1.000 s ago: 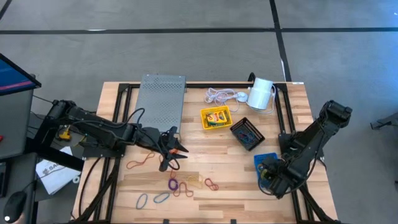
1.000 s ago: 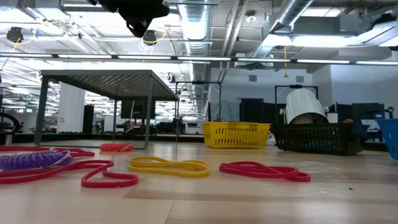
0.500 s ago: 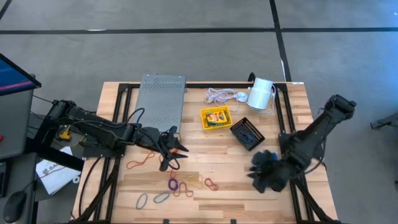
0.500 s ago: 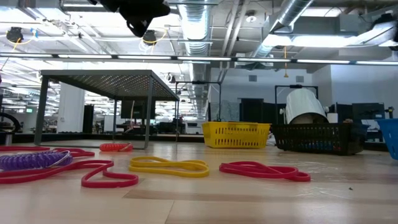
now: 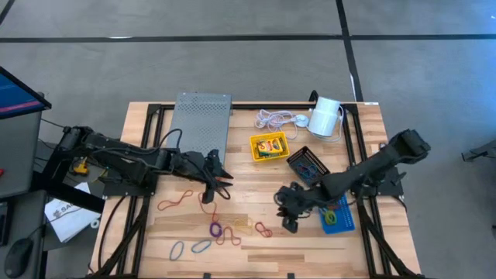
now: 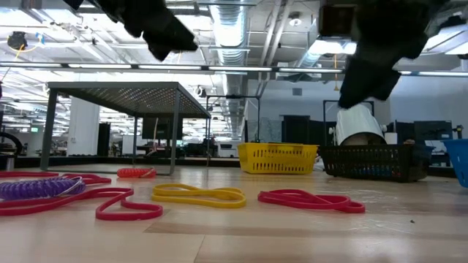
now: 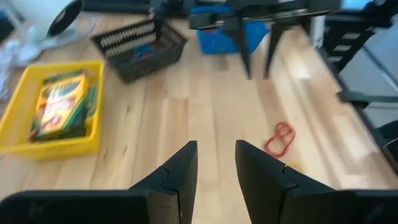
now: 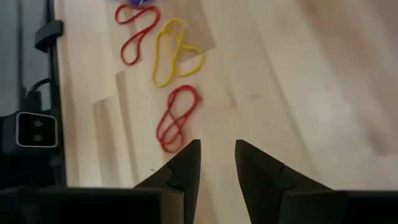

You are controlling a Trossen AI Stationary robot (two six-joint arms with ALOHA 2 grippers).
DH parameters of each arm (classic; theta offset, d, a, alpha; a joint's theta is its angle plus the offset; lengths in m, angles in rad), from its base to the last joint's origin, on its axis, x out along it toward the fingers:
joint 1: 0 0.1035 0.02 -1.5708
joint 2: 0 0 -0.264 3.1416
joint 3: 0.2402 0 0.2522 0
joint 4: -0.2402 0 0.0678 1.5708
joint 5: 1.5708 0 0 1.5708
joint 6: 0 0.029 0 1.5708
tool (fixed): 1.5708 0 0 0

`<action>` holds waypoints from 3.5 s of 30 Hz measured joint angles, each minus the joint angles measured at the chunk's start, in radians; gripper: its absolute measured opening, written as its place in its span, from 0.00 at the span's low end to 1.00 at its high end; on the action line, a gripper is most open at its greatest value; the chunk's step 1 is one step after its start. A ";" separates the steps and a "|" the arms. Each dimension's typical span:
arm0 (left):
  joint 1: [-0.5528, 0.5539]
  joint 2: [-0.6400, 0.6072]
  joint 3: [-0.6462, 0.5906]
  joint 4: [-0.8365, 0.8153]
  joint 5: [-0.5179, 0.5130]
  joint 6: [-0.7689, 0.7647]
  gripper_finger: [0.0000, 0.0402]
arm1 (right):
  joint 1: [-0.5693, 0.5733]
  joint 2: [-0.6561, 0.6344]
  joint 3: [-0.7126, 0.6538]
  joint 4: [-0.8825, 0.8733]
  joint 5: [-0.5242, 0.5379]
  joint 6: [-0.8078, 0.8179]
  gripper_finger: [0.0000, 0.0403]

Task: Pick & Place Office Desk Supplies
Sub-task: Put the red rubber band into the black bin

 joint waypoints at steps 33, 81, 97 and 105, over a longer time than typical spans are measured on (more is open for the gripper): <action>0.058 0.000 0.000 -0.101 0.000 0.002 0.26 | 0.066 0.656 0.730 -0.542 -0.015 -0.148 0.24; 0.035 0.000 -0.001 0.128 0.049 -0.082 0.26 | 0.011 0.052 0.534 -0.815 0.301 -0.010 0.00; -0.030 0.000 -0.002 0.341 0.051 -0.012 0.26 | -0.040 -0.697 -0.176 -0.314 0.337 0.056 0.00; -0.020 0.059 -0.002 0.538 0.045 0.055 0.26 | -0.099 -0.968 -0.291 -0.235 0.301 -0.076 0.00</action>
